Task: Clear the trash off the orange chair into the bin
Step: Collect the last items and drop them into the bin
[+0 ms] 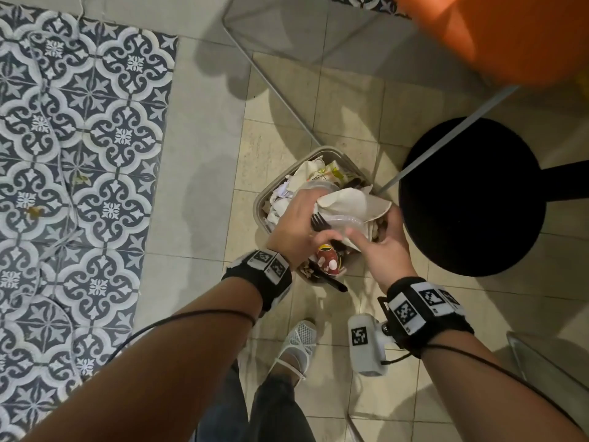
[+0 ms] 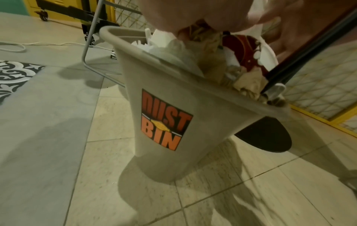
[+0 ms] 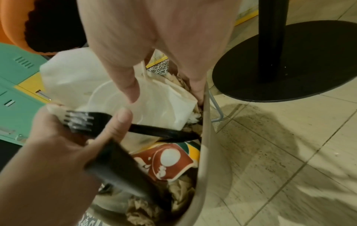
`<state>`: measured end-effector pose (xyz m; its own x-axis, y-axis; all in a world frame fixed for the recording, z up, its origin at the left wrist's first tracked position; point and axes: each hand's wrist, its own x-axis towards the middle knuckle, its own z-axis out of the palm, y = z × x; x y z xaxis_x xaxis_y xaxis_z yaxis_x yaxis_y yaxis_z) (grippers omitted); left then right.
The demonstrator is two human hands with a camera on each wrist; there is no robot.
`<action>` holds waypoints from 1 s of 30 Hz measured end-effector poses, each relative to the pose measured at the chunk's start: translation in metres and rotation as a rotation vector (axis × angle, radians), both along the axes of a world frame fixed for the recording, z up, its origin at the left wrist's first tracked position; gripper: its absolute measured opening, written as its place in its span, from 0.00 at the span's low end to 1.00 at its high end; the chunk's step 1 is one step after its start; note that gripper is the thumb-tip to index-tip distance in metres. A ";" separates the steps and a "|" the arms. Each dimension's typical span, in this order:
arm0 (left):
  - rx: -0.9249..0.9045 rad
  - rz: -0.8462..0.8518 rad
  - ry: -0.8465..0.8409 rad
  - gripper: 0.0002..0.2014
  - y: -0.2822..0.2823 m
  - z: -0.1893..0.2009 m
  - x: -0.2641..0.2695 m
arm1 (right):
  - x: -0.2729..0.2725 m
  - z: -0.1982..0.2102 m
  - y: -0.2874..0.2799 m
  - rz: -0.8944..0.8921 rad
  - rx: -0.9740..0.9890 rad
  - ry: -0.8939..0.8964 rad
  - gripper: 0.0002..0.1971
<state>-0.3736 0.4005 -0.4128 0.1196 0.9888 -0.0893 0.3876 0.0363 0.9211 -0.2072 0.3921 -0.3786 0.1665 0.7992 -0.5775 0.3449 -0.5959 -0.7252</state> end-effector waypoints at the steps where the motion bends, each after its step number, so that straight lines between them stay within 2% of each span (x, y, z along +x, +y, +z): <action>1: 0.019 0.003 0.014 0.37 -0.001 -0.002 -0.001 | -0.001 -0.001 0.001 0.005 0.003 -0.006 0.36; 8: 0.100 0.131 0.108 0.53 -0.007 -0.002 -0.009 | -0.003 0.009 -0.004 -0.018 0.021 0.022 0.35; 11: 0.118 0.178 0.243 0.56 -0.010 -0.002 -0.010 | -0.006 0.014 -0.006 -0.062 0.063 0.020 0.34; 14: 0.078 0.186 0.361 0.60 -0.013 0.000 -0.011 | -0.010 0.015 -0.006 -0.055 0.067 0.011 0.30; 17: 0.101 0.088 0.415 0.54 -0.016 -0.002 -0.008 | -0.014 0.015 -0.004 -0.022 0.103 -0.003 0.27; 19: 0.096 0.023 0.425 0.45 -0.019 -0.005 -0.003 | -0.015 0.012 -0.004 -0.009 0.114 -0.003 0.24; 22: 0.093 -0.051 0.542 0.34 -0.023 -0.011 0.002 | -0.013 0.005 -0.005 -0.044 0.093 0.012 0.25; 24: 0.068 -0.059 0.608 0.33 -0.024 -0.015 0.002 | -0.012 0.003 -0.008 -0.041 0.077 -0.020 0.24; 27: 0.048 -0.047 0.643 0.36 -0.026 -0.017 -0.001 | -0.015 0.005 -0.012 0.028 0.054 -0.089 0.14; 30: 0.057 -0.044 0.604 0.42 -0.025 -0.012 -0.004 | -0.018 0.007 -0.013 0.178 0.070 -0.209 0.21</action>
